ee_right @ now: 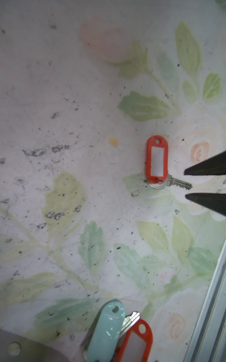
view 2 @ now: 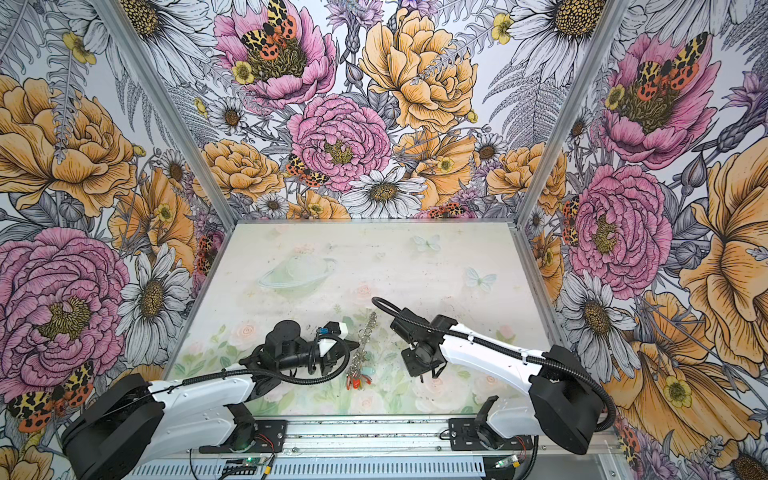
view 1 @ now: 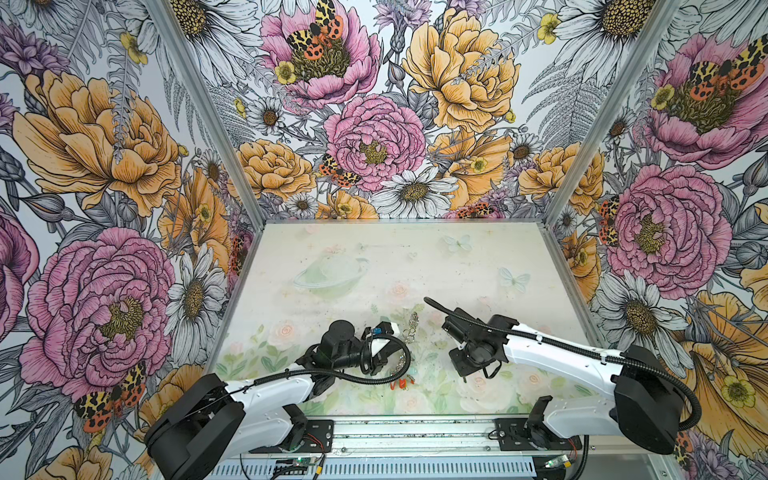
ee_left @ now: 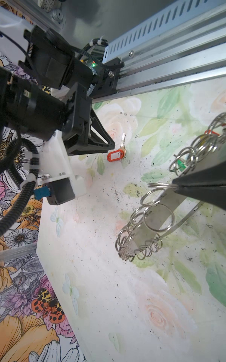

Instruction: Put the keys on the keyring

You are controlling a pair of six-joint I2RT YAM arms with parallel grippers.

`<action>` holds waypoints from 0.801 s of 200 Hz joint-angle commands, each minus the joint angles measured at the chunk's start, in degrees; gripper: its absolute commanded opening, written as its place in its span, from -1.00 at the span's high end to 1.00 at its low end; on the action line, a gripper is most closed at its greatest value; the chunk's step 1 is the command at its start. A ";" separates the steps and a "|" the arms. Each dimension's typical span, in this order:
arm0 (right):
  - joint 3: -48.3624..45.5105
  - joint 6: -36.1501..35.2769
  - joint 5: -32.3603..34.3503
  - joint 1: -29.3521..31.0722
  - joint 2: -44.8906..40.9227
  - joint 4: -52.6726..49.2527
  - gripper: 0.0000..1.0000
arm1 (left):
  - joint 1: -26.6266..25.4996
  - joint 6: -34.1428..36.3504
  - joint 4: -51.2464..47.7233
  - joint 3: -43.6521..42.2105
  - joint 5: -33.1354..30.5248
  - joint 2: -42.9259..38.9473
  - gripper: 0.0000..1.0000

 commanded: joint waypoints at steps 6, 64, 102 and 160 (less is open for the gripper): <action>-2.63 3.20 1.70 0.59 -0.92 7.02 0.63 | -0.45 0.61 1.89 1.82 1.13 0.41 1.00; -3.19 4.02 4.21 1.22 1.84 8.67 0.66 | -0.43 0.52 1.90 1.82 1.08 0.41 1.00; -2.92 3.83 4.69 1.25 3.81 9.09 0.68 | -0.43 0.52 1.91 1.83 1.06 0.41 1.00; -1.58 4.01 4.13 1.26 4.98 7.85 0.97 | -0.43 0.52 1.77 1.82 1.02 0.46 1.00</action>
